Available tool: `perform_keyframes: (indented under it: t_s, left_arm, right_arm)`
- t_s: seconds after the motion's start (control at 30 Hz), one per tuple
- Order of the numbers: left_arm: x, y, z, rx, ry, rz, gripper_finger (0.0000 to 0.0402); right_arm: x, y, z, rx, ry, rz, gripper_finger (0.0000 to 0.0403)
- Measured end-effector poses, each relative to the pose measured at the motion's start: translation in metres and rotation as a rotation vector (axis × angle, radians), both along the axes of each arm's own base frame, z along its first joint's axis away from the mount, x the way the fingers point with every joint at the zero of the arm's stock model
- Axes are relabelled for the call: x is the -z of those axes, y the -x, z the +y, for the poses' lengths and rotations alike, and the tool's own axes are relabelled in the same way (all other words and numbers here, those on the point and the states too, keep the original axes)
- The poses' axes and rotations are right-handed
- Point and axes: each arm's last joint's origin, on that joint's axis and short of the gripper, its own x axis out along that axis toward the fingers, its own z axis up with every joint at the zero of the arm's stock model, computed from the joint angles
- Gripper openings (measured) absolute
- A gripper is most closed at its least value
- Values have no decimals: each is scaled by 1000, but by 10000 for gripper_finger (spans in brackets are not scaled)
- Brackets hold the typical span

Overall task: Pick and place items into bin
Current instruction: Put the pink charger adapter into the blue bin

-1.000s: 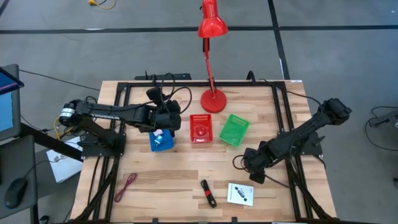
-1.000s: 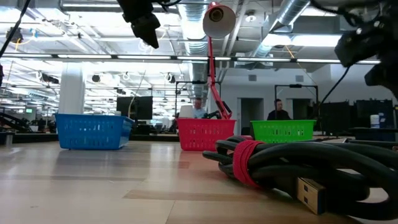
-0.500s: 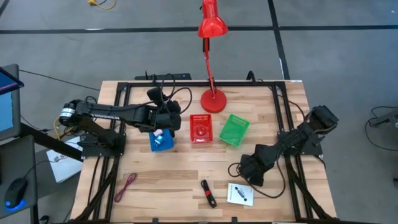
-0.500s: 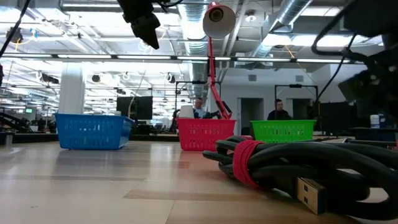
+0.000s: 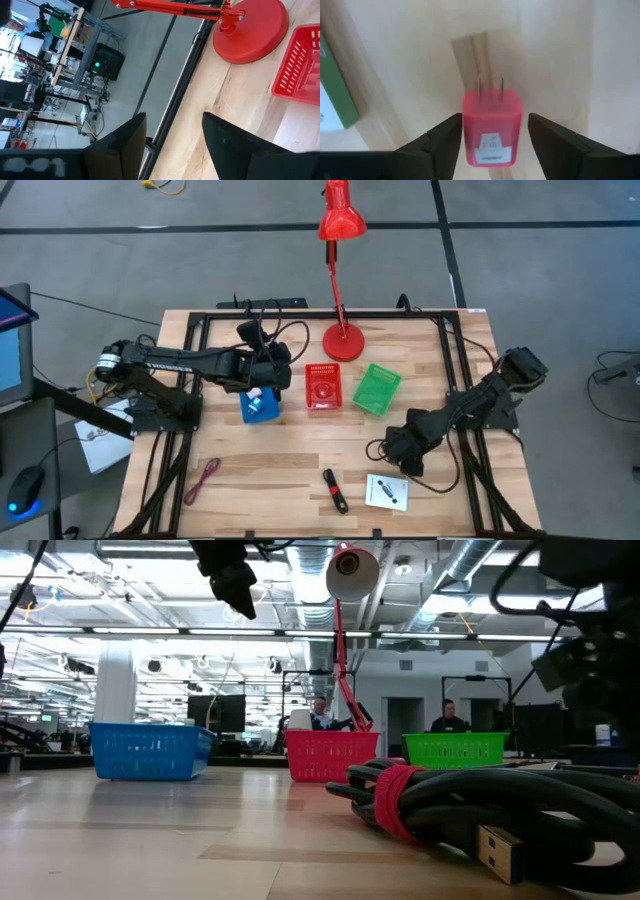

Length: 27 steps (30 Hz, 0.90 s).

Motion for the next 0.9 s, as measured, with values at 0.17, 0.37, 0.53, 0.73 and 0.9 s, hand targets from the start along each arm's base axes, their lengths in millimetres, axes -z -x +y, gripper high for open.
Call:
perform_keyframes:
  t_s: [0.17, 0.37, 0.53, 0.73, 0.9]
  left_arm:
    - [0, 0, 0, 1, 0, 1, 184]
    - [0, 0, 0, 0, 0, 1, 184]
    - [0, 0, 0, 1, 0, 1, 184]
    - [1, 0, -1, 11, 25, -2, 184]
    - [-2, 2, -4, 20, -16, 11, 184]
  right_arm:
    - [0, -6, -3, 18, -33, -24, 191]
    - [10, -8, -1, -16, -44, 36, 157]
    - [9, -7, -1, -16, -43, 29, 162]
    - [5, -10, -2, -77, -40, -22, 152]
    - [-7, -35, 1, -183, -71, -204, 146]
